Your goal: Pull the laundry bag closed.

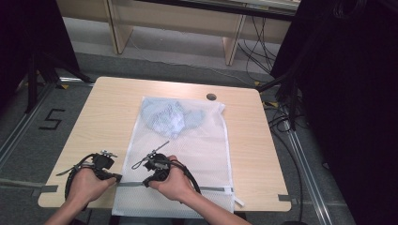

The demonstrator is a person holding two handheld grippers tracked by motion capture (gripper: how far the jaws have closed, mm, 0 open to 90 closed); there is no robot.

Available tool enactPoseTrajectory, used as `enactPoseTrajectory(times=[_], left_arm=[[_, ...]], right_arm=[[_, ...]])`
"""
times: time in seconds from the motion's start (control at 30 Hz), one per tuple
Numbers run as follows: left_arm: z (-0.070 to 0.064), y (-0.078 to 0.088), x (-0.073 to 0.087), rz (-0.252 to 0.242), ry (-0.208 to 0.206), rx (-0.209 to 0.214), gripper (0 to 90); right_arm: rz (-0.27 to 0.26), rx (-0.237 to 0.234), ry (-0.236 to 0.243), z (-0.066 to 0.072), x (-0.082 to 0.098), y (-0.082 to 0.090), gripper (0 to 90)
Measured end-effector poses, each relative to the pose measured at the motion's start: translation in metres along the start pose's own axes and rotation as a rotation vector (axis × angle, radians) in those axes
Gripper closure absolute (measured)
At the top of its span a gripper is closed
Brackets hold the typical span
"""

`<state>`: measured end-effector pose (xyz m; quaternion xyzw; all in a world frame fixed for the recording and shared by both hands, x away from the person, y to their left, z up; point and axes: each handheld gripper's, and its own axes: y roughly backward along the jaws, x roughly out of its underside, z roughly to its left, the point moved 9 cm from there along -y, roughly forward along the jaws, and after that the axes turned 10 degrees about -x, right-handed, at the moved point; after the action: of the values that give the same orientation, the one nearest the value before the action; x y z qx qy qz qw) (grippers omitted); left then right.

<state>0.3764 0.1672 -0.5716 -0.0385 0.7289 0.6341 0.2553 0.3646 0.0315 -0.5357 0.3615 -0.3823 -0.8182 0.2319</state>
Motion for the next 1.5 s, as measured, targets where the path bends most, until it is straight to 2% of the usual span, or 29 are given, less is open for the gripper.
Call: enactPoseTrajectory(times=[0.1, 0.13, 0.37, 0.4, 0.43, 0.57, 0.7, 0.73, 0.87, 1.1, 1.2, 1.23, 1.3, 1.47, 1.5], left_arm=[[0.0, 0.0, 0.0, 0.002, -0.001, -0.004, 89.9], [0.0, 0.0, 0.0, 0.001, 0.002, -0.002, 89.9], [0.0, 0.0, 0.0, 0.001, 0.002, 0.003, 89.9], [0.0, 0.0, 0.0, 0.001, 0.002, 0.003, 89.9], [0.001, 0.0, 0.0, 0.001, 0.001, 0.004, 89.9], [0.0, 0.0, 0.0, 0.002, -0.001, -0.002, 89.9], [0.0, 0.0, 0.0, -0.001, 0.002, -0.001, 89.9], [0.0, 0.0, 0.0, 0.0, 0.001, -0.001, 89.9], [0.0, 0.0, 0.0, -0.001, 0.003, -0.003, 89.9], [0.0, 0.0, 0.0, 0.001, 0.002, -0.005, 89.9], [0.0, 0.0, 0.0, 0.002, 0.002, -0.002, 89.9], [0.0, 0.0, 0.0, 0.0, 0.003, -0.003, 89.9], [0.0, 0.0, 0.0, 0.001, 0.001, -0.007, 89.9], [0.0, 0.0, 0.0, 0.003, 0.0, -0.005, 89.9], [0.0, 0.0, 0.0, 0.001, 0.0, -0.002, 89.9]], right_arm=[[-0.002, 0.003, 0.015, -0.002, 0.001, 0.0, 87.1], [-0.003, 0.006, 0.002, -0.002, 0.002, 0.001, 87.1], [-0.006, 0.014, 0.018, -0.004, 0.004, 0.003, 87.1], [-0.003, 0.003, 0.009, -0.002, 0.005, 0.004, 87.1], [-0.001, 0.015, 0.018, -0.004, 0.005, 0.004, 87.1], [-0.005, 0.01, 0.005, -0.001, 0.005, 0.005, 87.1], [-0.001, 0.015, 0.019, -0.003, 0.006, 0.007, 87.1], [0.0, 0.02, 0.004, -0.003, 0.007, 0.007, 87.1], [-0.008, 0.007, 0.0, -0.003, 0.007, 0.008, 87.1], [-0.007, 0.016, 0.007, -0.005, 0.009, 0.01, 87.1], [-0.013, 0.006, -0.003, -0.004, 0.009, 0.01, 87.1], [-0.009, 0.0, -0.031, -0.002, 0.01, 0.01, 87.1], [-0.008, 0.019, -0.029, -0.005, 0.011, 0.009, 87.1], [-0.013, 0.015, -0.027, -0.006, 0.011, 0.009, 87.1], [-0.016, 0.007, -0.039, -0.005, 0.01, 0.009, 87.1]])
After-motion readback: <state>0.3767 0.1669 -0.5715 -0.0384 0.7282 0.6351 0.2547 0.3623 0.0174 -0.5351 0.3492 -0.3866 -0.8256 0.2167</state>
